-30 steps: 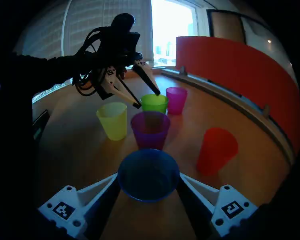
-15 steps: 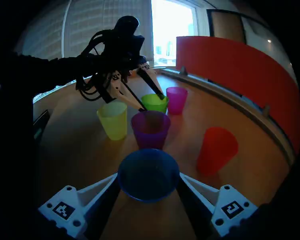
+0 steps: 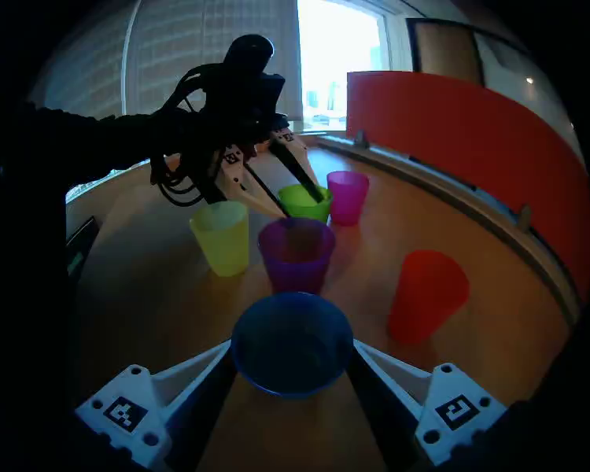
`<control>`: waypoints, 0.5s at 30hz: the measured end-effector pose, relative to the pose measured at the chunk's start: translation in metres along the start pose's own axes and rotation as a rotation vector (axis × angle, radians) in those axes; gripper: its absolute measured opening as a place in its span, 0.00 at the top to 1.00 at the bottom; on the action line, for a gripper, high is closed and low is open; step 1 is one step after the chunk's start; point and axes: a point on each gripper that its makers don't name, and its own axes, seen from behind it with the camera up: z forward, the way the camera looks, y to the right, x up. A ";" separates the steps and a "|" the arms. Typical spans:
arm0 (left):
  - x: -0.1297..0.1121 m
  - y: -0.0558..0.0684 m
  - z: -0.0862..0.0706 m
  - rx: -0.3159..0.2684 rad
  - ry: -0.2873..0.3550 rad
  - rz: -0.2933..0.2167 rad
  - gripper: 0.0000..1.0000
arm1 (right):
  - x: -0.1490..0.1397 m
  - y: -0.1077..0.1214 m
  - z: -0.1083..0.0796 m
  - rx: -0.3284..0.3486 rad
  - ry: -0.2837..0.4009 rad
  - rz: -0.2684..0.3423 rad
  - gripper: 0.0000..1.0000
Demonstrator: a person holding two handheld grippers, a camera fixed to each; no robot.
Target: Pour water
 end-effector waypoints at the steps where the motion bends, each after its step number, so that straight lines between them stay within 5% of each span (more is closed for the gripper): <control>1: 0.001 0.000 -0.001 0.000 0.004 -0.001 0.13 | 0.000 0.000 0.000 0.000 0.000 0.000 0.08; 15: 0.014 -0.002 -0.015 0.016 0.041 -0.002 0.13 | 0.005 0.000 -0.003 -0.008 0.016 0.011 0.09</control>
